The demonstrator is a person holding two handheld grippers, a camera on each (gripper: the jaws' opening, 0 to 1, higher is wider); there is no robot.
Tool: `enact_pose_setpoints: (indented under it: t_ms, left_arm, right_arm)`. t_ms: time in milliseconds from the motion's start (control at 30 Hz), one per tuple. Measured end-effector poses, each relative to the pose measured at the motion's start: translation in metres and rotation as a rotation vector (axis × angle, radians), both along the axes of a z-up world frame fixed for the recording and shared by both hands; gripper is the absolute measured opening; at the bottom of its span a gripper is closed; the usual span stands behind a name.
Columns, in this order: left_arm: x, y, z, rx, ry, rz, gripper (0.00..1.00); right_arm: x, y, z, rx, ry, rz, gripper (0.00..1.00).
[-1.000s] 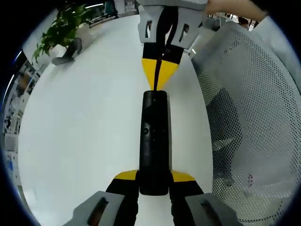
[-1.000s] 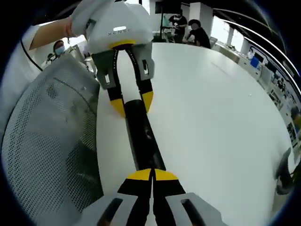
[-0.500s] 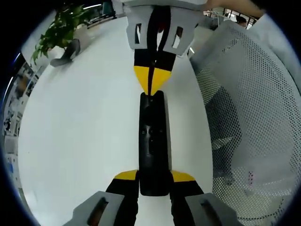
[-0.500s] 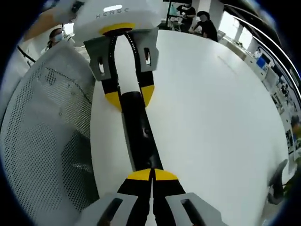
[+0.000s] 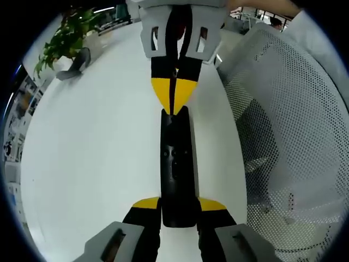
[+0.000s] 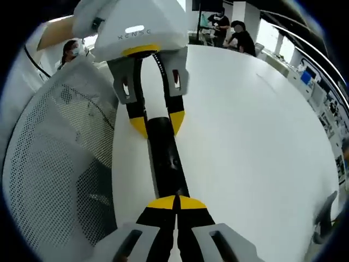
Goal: Press the specified remote control buttons in sequence, fully releasing each button before pressing the next.
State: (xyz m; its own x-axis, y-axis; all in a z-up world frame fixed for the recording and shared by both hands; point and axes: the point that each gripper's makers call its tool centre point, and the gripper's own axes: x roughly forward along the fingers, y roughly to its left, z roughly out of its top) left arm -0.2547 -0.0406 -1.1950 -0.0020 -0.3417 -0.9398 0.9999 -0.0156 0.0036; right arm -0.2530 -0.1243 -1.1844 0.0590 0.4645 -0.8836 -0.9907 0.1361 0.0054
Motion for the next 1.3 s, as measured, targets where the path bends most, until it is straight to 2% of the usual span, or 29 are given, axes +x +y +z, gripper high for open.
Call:
enact_pose_setpoints:
  t_ms: [200, 333, 500, 633, 733, 767, 867, 1033, 1067, 1167, 1300]
  left_arm:
    - [0.000, 0.000, 0.000, 0.009, 0.000, -0.018, 0.24]
    - [0.000, 0.001, 0.000, 0.011, 0.000, -0.025, 0.24]
    - [0.000, 0.000, 0.000, 0.024, -0.002, -0.041, 0.24]
    - [-0.001, -0.001, -0.001, 0.056, -0.007, -0.061, 0.24]
    - [-0.001, 0.000, 0.000, 0.061, -0.005, -0.063, 0.24]
    - [-0.001, 0.000, 0.000, 0.060, -0.004, -0.061, 0.24]
    - [-0.001, 0.000, 0.000, 0.059, -0.006, -0.063, 0.24]
    - [0.000, 0.000, 0.000, 0.058, -0.004, -0.059, 0.24]
    - [0.000, 0.000, 0.000, 0.058, -0.005, -0.059, 0.24]
    - [0.000, 0.000, 0.000, 0.051, -0.006, -0.056, 0.24]
    - [0.000, 0.000, 0.000, 0.036, -0.004, -0.051, 0.24]
  right_arm:
    - [-0.002, 0.003, 0.001, -0.004, -0.020, 0.064, 0.00]
    - [-0.002, 0.005, 0.000, -0.023, -0.014, 0.073, 0.00]
    - [0.001, 0.005, 0.001, -0.044, 0.004, 0.022, 0.00]
    - [0.002, 0.004, 0.002, 0.016, 0.030, -0.050, 0.00]
    - [0.001, 0.003, 0.004, 0.067, 0.045, -0.062, 0.00]
    - [0.002, 0.004, 0.005, 0.077, 0.030, -0.064, 0.00]
    - [0.000, 0.012, 0.012, 0.086, -0.012, -0.005, 0.00]
    - [-0.004, 0.012, -0.001, 0.016, 0.017, 0.049, 0.00]
    - [-0.002, 0.014, 0.004, 0.036, 0.012, 0.055, 0.00]
    - [-0.003, 0.014, 0.003, 0.030, 0.023, 0.065, 0.00]
    - [-0.003, 0.016, 0.001, -0.009, 0.013, 0.137, 0.00]
